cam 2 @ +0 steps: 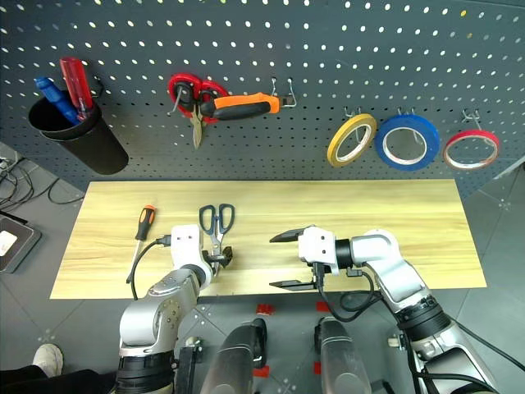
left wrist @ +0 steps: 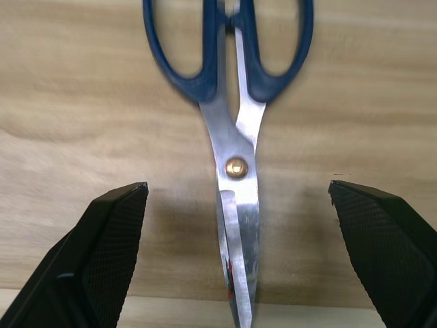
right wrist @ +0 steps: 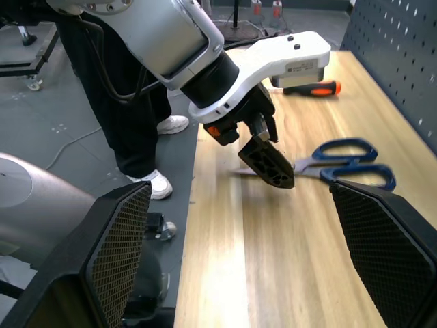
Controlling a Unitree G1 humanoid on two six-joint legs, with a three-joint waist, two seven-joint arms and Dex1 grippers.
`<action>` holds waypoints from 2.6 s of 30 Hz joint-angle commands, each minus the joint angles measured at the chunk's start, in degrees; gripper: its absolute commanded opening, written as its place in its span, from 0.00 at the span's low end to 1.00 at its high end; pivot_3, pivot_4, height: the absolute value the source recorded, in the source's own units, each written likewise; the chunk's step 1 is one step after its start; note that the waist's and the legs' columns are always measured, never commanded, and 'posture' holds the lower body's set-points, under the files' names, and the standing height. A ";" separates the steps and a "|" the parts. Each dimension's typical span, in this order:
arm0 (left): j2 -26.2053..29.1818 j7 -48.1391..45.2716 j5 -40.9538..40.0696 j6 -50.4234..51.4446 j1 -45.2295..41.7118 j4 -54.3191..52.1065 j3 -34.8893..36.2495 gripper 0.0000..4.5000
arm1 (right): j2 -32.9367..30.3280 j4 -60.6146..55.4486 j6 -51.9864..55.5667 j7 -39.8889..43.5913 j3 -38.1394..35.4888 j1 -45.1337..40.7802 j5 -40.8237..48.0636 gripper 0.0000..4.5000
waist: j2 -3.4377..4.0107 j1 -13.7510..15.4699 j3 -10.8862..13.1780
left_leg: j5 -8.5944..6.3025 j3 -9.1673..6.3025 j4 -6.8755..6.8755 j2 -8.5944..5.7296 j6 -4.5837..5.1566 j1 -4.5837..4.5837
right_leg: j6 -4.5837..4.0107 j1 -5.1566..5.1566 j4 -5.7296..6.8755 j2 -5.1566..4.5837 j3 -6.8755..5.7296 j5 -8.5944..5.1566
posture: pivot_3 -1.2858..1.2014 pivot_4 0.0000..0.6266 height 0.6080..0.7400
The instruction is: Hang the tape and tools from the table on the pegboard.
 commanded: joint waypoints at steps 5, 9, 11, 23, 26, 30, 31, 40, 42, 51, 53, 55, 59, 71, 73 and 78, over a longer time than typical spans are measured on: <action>1.33 -2.78 0.09 -1.08 -0.84 4.06 -0.27 1.00 | 0.91 -0.38 1.71 -0.48 0.20 -0.97 -0.18 0.99 | 0.04 -0.02 0.44 | 0.04 0.00 0.00 -0.01 -0.06 0.01 | 0.00 0.00 0.05 -0.02 -0.01 0.00 | 0.47 0.74 1.00; 1.85 -4.33 -0.44 -0.90 -1.21 5.37 -0.47 1.00 | 1.53 -0.73 2.98 -1.06 0.06 -1.14 -0.15 0.99 | 0.09 -0.01 0.48 | 0.04 0.01 -0.01 -0.01 -0.07 0.04 | 0.00 0.00 0.07 -0.02 0.00 0.00 | 0.47 0.74 1.00; 1.80 -5.17 -0.85 -1.06 -1.67 6.21 -0.24 0.91 | 1.94 -0.78 3.30 -1.95 -0.07 -1.23 -0.73 1.00 | 0.12 0.00 0.49 | 0.06 0.01 -0.02 -0.02 -0.10 0.05 | 0.01 0.00 0.07 -0.02 0.00 0.00 | 0.47 0.73 1.00; 1.78 -6.76 -0.84 -1.27 -1.30 6.31 0.25 0.19 | 2.40 -0.51 4.22 -4.37 -0.25 -1.96 -2.58 1.00 | 0.12 0.02 0.49 | 0.09 0.02 -0.05 -0.03 -0.17 0.06 | 0.01 0.01 0.04 -0.04 0.00 0.00 | 0.47 0.69 1.00; 1.76 -6.93 -0.76 -1.42 -1.36 6.44 0.24 0.12 | 2.56 0.42 3.70 -4.61 -0.23 -2.45 -3.00 1.00 | 0.12 0.01 0.49 | 0.12 0.02 -0.05 -0.03 -0.23 0.06 | 0.02 0.01 0.04 -0.04 0.00 0.00 | 0.47 0.68 1.00; 2.17 -7.04 -0.22 -1.93 -1.50 6.35 -0.08 0.12 | 2.53 1.24 3.12 -4.57 -0.40 -2.84 -3.17 1.00 | 0.12 0.03 0.48 | 0.14 0.01 -0.07 -0.03 -0.27 0.06 | 0.02 0.01 0.02 -0.04 -0.01 0.00 | 0.47 0.66 1.00; 2.73 -7.33 0.23 -2.10 -1.38 6.11 -0.73 0.12 | 2.57 1.37 3.11 -4.44 -0.58 -2.89 -2.91 1.00 | 0.12 0.01 0.47 | 0.14 0.01 -0.07 -0.03 -0.27 0.06 | 0.02 0.01 0.02 -0.04 -0.02 0.00 | 0.47 0.63 1.00; 9.97 -11.02 5.10 -8.76 5.22 -6.21 -8.20 0.12 | 3.27 -0.61 8.74 -4.09 -4.85 -2.26 3.82 1.00 | -0.09 -0.09 0.28 | 0.31 -0.04 -0.13 0.01 -0.59 -0.04 | 0.02 -0.08 -0.05 -0.05 -0.04 0.00 | 0.48 0.51 1.00; 11.08 -11.46 5.66 -11.20 7.12 -10.44 -8.64 0.12 | 4.13 -1.43 10.39 -4.44 -7.51 -2.08 7.50 1.00 | -0.12 -0.08 0.21 | 0.36 -0.09 -0.14 0.01 -0.66 -0.12 | 0.01 -0.16 -0.05 -0.05 -0.09 0.01 | 0.48 0.48 1.00; 17.05 -11.55 14.14 -24.16 16.72 -24.09 -12.36 0.12 | 5.10 -6.58 21.32 -5.39 -17.35 -1.68 22.98 1.00 | -0.22 -0.08 -2.58 | 0.41 -0.14 -0.31 -0.02 -0.76 -0.27 | -0.01 -0.21 -0.37 -0.08 -0.16 0.02 | 0.48 0.36 1.00; 17.79 -10.86 16.73 -27.93 18.44 -26.01 -12.35 0.12 | 5.13 -8.32 24.06 -6.47 -19.15 -1.64 26.15 1.00 | -0.22 -0.08 -3.33 | 0.40 -0.16 -0.31 -0.01 -0.74 -0.27 | -0.03 -0.22 -0.35 -0.07 -0.18 0.03 | 0.48 0.33 1.00; 17.20 -10.03 17.88 -31.22 19.63 -26.74 -11.24 0.12 | 5.44 -9.34 25.11 -7.71 -19.98 -1.72 27.39 1.00 | -0.24 -0.06 -4.12 | 0.40 -0.15 -0.36 -0.02 -0.73 -0.27 | -0.03 -0.22 -0.36 -0.07 -0.16 0.03 | 0.48 0.33 1.00; 17.12 -9.33 20.42 -38.41 19.71 -26.20 -10.77 0.12 | 6.41 -10.54 25.34 -10.04 -20.60 -1.99 28.01 1.00 | -0.25 -0.02 -5.61 | 0.29 -0.13 -0.50 -0.03 -0.54 -0.25 | -0.04 -0.23 -0.43 -0.06 -0.16 0.03 | 0.47 0.30 1.00; 12.84 -9.46 18.36 -41.56 8.47 -17.43 -6.42 0.12 | 6.62 -8.77 23.97 -11.27 -20.35 -3.15 26.72 1.00 | -0.25 0.01 -7.18 | 0.28 -0.06 -0.51 -0.04 -0.49 -0.24 | -0.04 -0.23 -0.42 0.00 -0.13 0.03 | 0.47 0.28 1.00; 12.42 -9.68 18.40 -41.76 8.01 -16.94 -6.42 0.12 | 6.59 -8.78 23.91 -11.40 -20.34 -3.17 26.58 1.00 | -0.25 -0.02 -7.26 | 0.28 -0.05 -0.49 -0.04 -0.49 -0.24 | -0.04 -0.23 -0.41 0.00 -0.12 0.03 | 0.47 0.29 1.00; 11.77 -11.11 17.22 -41.21 8.02 -15.95 -6.52 0.12 | 6.59 -9.10 23.96 -12.40 -20.25 -3.18 26.32 1.00 | -0.23 -0.03 -7.50 | 0.28 -0.04 -0.48 -0.02 -0.49 -0.24 | -0.04 -0.24 -0.39 0.00 -0.10 0.03 | 0.46 0.29 1.00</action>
